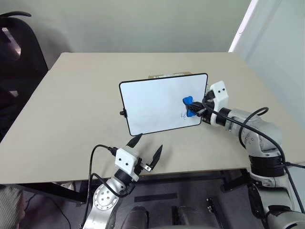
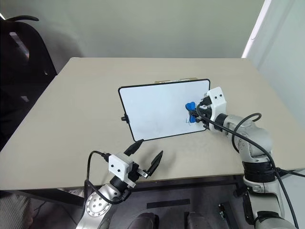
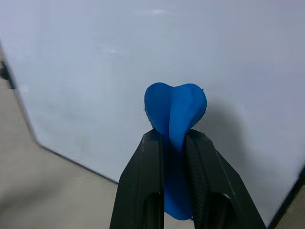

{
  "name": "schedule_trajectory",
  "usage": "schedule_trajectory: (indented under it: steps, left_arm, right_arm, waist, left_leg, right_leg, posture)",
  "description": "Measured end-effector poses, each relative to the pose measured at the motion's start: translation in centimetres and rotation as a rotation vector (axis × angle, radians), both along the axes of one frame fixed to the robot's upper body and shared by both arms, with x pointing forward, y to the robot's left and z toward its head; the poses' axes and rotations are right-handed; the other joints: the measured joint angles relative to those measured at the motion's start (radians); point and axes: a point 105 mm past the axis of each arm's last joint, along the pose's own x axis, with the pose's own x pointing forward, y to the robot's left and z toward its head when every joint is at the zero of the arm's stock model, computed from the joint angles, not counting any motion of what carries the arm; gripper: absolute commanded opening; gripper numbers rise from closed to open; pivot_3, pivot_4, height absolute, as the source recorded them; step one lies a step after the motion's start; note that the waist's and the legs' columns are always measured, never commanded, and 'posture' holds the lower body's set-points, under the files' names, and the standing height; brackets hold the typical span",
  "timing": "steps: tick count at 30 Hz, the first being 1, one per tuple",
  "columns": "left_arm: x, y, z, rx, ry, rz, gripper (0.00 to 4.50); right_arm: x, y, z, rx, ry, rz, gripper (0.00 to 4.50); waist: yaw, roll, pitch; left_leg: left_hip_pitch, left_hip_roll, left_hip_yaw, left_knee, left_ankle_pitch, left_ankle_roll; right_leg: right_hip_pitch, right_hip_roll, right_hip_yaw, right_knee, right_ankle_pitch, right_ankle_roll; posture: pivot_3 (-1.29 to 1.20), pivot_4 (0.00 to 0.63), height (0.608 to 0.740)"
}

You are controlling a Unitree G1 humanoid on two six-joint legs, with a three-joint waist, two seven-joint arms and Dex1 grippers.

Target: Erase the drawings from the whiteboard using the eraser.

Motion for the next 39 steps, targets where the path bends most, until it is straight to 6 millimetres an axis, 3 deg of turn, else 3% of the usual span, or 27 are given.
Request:
schedule_trajectory:
  steps: [9,19,26,33,39]
  left_arm:
    - [0.3,0.0,0.1,0.002,-0.007,-0.001,4.50]
    - [0.3,0.2,0.1,0.007,-0.008,0.003,4.50]
    - [0.3,0.2,0.1,0.007,-0.007,0.003,4.50]
    - [0.2,0.2,0.0,0.008,-0.005,0.004,4.50]
    - [0.2,0.3,0.0,0.009,-0.004,0.004,4.50]
  right_arm:
    - [0.1,-0.1,-2.9,-0.025,0.006,-0.041,0.58]
    - [0.7,0.7,-3.1,-0.010,-0.063,-0.062,0.58]
    - [0.8,1.0,-4.1,-0.002,-0.015,-0.062,0.58]
    - [0.7,1.1,-7.1,-0.050,0.117,-0.066,0.58]
    - [0.6,1.0,-7.1,-0.063,0.121,-0.052,0.58]
  waist:
    - [-0.005,0.001,-0.001]
    - [-0.007,0.002,0.000]
    - [-0.011,0.002,0.000]
    - [-0.015,0.002,0.000]
    - [-0.015,0.002,0.000]
  left_leg:
    - [0.000,0.000,0.001,0.000,-0.001,-0.001]
    - [-0.001,0.000,0.000,0.000,-0.001,-0.001]
    - [0.000,0.000,0.000,0.000,-0.002,-0.002]
    - [0.000,0.000,0.000,0.000,-0.005,-0.008]
    - [-0.001,0.000,0.000,0.000,-0.005,-0.008]
  right_leg:
    - [0.001,0.000,0.000,0.000,0.000,0.003]
    - [-0.003,0.000,0.000,0.000,0.004,-0.003]
    - [-0.003,0.001,0.000,0.001,0.004,-0.002]
    - [-0.004,0.001,0.000,0.001,0.004,-0.002]
    - [-0.007,0.001,0.000,0.001,0.004,-0.002]
  posture:
    - [0.00,0.150,0.730]
    - [0.00,0.150,0.730]
    - [0.00,0.150,0.730]
    - [0.00,0.150,0.730]
    - [0.00,0.150,0.730]
